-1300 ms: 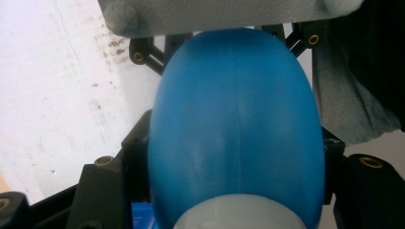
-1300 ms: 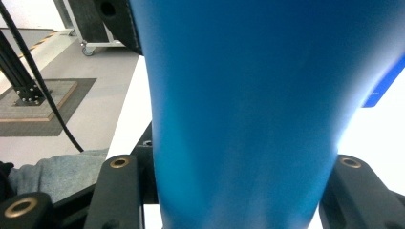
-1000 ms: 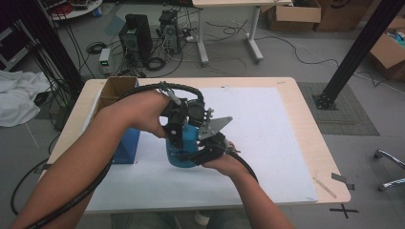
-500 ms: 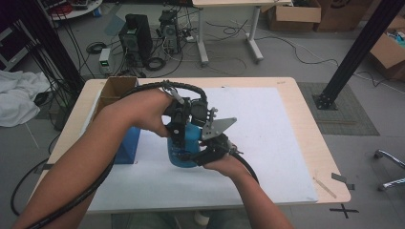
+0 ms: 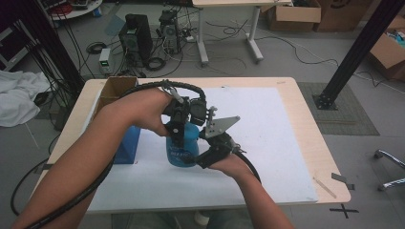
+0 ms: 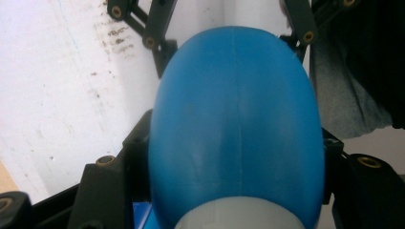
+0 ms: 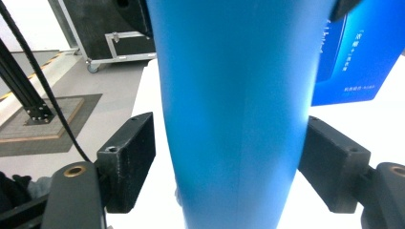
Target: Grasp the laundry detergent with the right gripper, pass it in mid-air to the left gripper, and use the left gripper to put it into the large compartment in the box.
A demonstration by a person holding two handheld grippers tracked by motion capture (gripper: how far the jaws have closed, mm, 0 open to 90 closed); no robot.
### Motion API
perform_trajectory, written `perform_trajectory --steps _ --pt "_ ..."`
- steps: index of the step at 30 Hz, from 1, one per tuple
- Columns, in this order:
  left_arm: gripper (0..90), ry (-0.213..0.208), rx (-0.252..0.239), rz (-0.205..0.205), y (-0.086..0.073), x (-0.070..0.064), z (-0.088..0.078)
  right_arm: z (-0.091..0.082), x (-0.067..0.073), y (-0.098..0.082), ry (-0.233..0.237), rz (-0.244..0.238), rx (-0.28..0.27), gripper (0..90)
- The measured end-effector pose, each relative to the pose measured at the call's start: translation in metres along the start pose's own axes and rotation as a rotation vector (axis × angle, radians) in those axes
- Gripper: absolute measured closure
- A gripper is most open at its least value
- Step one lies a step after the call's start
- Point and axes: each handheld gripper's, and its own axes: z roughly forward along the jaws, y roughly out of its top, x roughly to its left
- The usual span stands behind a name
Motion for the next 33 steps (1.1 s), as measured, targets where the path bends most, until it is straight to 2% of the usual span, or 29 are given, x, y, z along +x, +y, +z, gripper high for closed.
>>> perform_trajectory --steps 3,7,8,13,16,18,23,27,29,31,33 --pt "38.9 -0.001 -0.004 -0.006 -0.002 0.001 -0.001 -0.003 0.0 0.002 0.007 0.031 0.026 20.2" --pt "38.9 -0.003 -0.005 -0.012 -0.006 0.002 -0.003 -0.007 0.0 0.004 -0.005 0.025 0.052 18.2" --pt "38.8 -0.007 -0.004 -0.025 -0.008 0.003 -0.003 -0.01 0.001 0.005 -0.012 0.032 0.071 16.0" --pt "38.8 -0.001 -0.005 -0.031 -0.011 0.005 -0.005 -0.02 0.0 0.007 -0.033 0.05 0.118 14.3" --pt "38.8 -0.005 -0.002 -0.048 -0.014 0.007 -0.007 -0.023 -0.001 0.008 -0.03 0.056 0.141 13.4" --pt "38.8 -0.005 -0.011 -0.052 -0.016 0.008 -0.009 -0.027 -0.003 0.01 -0.032 0.069 0.162 9.5" --pt "38.7 -0.001 -0.013 -0.078 -0.019 0.011 -0.016 -0.039 -0.008 0.014 -0.024 0.084 0.197 8.8" --pt "38.6 -0.01 -0.013 -0.128 -0.025 0.016 -0.024 -0.044 -0.011 0.021 -0.006 0.1 0.288 2.4" --pt "38.6 -0.019 -0.012 -0.167 -0.031 0.02 -0.03 -0.047 -0.012 0.024 -0.005 0.104 0.346 0.0" --pt "38.6 -0.021 -0.013 -0.186 -0.035 0.022 -0.034 -0.052 -0.012 0.029 -0.012 0.095 0.43 0.0" --pt "38.5 -0.021 -0.013 -0.21 -0.04 0.025 -0.037 -0.053 -0.012 0.03 -0.011 0.096 0.447 0.0"
